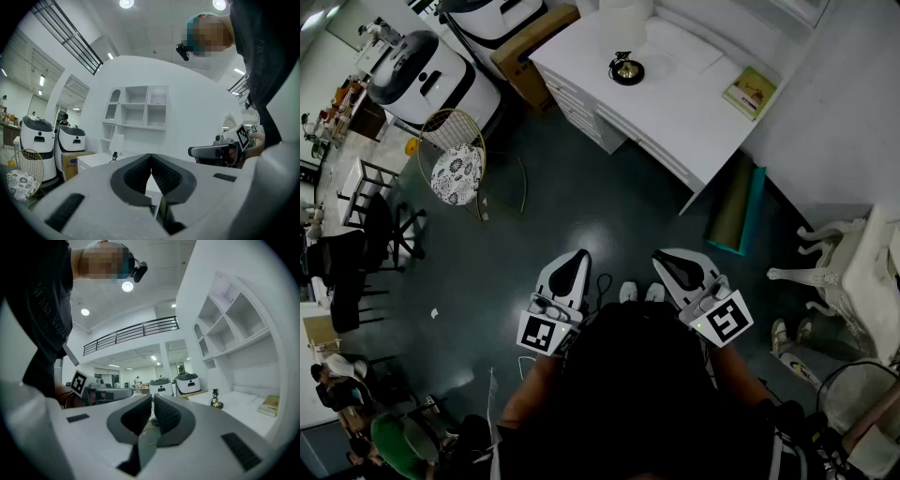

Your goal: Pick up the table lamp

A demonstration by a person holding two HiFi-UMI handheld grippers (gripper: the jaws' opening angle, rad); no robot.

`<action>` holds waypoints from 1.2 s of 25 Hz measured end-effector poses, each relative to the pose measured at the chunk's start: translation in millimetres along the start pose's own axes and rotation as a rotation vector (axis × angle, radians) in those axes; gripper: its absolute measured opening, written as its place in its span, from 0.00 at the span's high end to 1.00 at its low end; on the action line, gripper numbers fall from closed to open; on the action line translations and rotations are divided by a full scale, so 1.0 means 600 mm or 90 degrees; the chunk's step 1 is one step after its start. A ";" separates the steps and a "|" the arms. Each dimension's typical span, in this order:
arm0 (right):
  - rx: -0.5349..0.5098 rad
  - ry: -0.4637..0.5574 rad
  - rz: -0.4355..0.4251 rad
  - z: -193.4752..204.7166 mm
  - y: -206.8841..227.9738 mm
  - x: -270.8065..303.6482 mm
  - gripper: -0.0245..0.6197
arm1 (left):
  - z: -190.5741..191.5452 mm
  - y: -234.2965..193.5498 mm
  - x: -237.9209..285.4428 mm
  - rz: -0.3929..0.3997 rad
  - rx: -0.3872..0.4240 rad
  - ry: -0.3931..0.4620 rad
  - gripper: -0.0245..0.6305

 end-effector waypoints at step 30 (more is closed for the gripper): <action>0.089 -0.020 0.042 0.074 0.169 0.143 0.90 | -0.025 -0.170 0.161 0.007 -0.029 0.012 0.93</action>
Point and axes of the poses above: the fingertips, and each gripper's own axes: x forward along the fingers, y to its right, z out of its underside, the point moved 9 cm from there along -x, backward along the fingers, and after that the axes turned 13 degrees about -x, right-handed, at the moved point
